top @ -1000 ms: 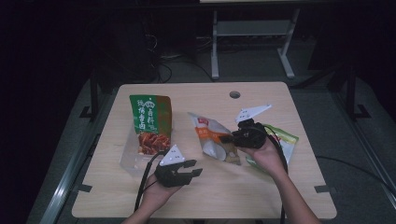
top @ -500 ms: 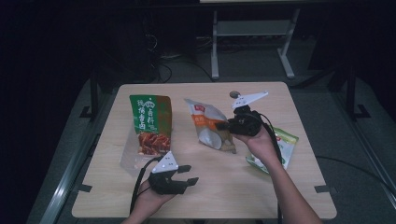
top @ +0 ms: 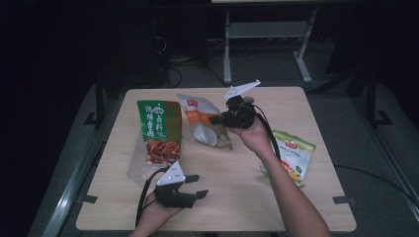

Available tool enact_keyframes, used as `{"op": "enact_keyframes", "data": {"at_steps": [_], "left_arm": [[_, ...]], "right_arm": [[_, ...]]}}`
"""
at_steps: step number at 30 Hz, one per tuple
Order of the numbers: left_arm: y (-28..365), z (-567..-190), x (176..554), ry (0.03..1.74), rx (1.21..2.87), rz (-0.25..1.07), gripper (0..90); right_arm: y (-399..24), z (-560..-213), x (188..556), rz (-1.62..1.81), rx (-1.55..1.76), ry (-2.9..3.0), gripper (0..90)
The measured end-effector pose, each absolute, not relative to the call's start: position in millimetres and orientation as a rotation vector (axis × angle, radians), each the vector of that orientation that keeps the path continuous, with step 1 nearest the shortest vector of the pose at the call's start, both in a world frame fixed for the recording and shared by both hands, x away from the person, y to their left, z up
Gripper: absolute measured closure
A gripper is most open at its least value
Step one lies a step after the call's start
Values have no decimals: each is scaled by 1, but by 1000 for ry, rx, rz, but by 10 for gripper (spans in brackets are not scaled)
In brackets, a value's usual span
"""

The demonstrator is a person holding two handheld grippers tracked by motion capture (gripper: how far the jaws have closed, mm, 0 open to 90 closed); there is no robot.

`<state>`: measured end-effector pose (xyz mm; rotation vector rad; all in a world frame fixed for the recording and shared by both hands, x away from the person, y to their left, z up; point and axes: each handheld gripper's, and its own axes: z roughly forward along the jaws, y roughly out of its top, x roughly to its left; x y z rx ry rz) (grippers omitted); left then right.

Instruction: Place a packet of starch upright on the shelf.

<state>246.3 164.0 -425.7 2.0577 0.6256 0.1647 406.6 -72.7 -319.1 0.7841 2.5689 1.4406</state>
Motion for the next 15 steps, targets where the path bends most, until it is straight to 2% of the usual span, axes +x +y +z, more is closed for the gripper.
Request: {"op": "enact_keyframes", "data": {"at_steps": [15], "left_arm": [[159,-429,246,605,2078,166,396]], "right_arm": [[-25,-308,442,1489,733,2582,900]]}}
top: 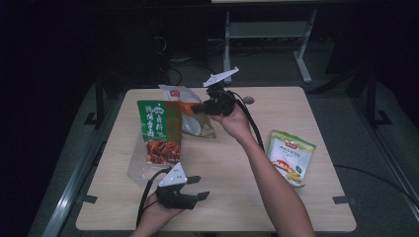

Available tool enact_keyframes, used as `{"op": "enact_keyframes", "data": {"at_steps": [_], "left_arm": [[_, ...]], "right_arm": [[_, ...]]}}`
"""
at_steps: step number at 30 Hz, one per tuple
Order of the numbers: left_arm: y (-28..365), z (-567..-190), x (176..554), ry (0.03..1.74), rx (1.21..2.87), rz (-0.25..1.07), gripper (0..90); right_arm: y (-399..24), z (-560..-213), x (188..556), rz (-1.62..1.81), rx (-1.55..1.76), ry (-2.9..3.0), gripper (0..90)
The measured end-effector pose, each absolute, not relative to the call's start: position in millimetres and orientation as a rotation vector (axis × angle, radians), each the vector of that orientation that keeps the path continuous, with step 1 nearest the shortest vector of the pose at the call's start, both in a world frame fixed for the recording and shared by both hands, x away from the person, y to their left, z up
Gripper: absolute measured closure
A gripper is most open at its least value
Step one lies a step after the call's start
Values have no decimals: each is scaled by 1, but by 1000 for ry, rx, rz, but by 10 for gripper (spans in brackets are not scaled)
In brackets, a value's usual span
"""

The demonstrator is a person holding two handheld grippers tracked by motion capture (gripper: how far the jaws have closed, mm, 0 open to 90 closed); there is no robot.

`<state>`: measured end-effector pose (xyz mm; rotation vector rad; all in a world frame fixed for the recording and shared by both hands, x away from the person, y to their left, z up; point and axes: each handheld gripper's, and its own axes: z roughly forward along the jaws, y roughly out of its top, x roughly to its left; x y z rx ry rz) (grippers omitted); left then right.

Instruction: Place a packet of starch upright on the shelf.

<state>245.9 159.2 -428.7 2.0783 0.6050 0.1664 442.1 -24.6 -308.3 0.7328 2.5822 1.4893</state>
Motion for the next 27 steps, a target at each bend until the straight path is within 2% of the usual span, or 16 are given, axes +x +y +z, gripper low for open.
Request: {"op": "enact_keyframes", "data": {"at_steps": [13,27], "left_arm": [[159,-428,247,605,2072,167,395],[159,-426,247,592,2071,176,395]], "right_arm": [[21,-326,466,1599,701,2591,900],[47,-352,482,1710,734,2573,900]]}}
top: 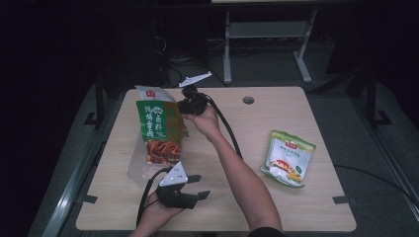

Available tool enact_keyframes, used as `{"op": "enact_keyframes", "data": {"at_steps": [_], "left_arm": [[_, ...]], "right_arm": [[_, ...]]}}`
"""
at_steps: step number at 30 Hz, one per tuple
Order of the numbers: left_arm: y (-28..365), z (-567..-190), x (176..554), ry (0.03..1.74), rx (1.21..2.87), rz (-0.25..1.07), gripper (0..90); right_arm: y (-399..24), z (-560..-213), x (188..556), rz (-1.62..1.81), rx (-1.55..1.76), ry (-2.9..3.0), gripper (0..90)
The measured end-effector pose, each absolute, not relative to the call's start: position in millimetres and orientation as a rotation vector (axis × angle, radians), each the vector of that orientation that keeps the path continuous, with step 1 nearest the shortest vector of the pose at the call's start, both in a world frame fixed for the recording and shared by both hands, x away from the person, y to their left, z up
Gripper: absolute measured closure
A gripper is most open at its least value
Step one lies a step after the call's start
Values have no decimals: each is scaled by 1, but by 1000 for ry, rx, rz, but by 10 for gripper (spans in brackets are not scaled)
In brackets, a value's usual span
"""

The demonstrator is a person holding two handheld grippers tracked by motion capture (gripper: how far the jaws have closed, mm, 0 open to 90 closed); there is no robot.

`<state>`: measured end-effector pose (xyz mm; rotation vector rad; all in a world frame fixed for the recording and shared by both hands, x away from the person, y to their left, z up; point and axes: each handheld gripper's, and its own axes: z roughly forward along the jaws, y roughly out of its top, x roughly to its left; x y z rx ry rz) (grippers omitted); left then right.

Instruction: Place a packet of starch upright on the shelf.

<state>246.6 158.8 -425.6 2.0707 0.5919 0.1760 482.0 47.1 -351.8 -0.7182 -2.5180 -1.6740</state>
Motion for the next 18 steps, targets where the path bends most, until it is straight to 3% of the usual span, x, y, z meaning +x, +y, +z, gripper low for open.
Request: {"op": "enact_keyframes", "data": {"at_steps": [18], "left_arm": [[162,-423,247,584,2068,191,396]], "right_arm": [[73,-385,487,-1638,-672,-2497,900]]}}
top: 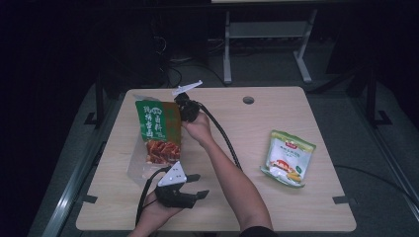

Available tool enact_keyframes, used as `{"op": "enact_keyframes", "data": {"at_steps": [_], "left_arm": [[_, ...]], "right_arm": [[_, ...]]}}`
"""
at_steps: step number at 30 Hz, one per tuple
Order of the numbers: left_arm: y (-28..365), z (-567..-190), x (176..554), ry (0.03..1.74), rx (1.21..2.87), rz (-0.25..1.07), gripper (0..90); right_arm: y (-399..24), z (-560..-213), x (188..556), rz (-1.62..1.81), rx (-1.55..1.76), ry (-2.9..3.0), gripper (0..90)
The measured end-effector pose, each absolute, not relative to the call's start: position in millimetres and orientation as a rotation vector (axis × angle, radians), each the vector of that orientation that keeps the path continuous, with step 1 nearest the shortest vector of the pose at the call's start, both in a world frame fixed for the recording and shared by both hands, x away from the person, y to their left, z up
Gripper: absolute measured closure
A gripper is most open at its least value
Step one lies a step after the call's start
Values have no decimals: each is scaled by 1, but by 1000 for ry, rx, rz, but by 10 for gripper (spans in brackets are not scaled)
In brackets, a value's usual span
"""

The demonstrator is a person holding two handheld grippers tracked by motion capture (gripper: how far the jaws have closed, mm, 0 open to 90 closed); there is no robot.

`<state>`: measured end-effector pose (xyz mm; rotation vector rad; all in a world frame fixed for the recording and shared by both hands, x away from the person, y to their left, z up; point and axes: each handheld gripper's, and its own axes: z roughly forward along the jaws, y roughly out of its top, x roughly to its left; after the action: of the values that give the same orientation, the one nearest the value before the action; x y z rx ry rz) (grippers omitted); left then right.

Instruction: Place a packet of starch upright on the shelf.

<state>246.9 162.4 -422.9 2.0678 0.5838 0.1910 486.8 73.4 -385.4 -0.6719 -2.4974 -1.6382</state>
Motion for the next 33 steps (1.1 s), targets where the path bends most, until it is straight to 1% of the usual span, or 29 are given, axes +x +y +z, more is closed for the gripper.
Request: {"op": "enact_keyframes", "data": {"at_steps": [25,26,27,30,31,33], "left_arm": [[161,-424,247,588,2076,192,395],[162,-424,247,588,2077,194,393],[162,-424,247,588,2079,198,393],[162,-424,247,593,2081,200,382],[162,-424,247,593,2081,200,381],[161,-424,247,590,2082,201,380]], "right_arm": [[53,-399,489,-1544,-693,-2523,895],[52,-398,488,-1533,-692,-2531,872],[52,-398,488,-1533,-692,-2531,872],[45,-391,488,-1563,-694,-2513,771],[45,-391,488,-1563,-694,-2513,771],[40,-389,488,-1551,-695,-2515,737]]}}
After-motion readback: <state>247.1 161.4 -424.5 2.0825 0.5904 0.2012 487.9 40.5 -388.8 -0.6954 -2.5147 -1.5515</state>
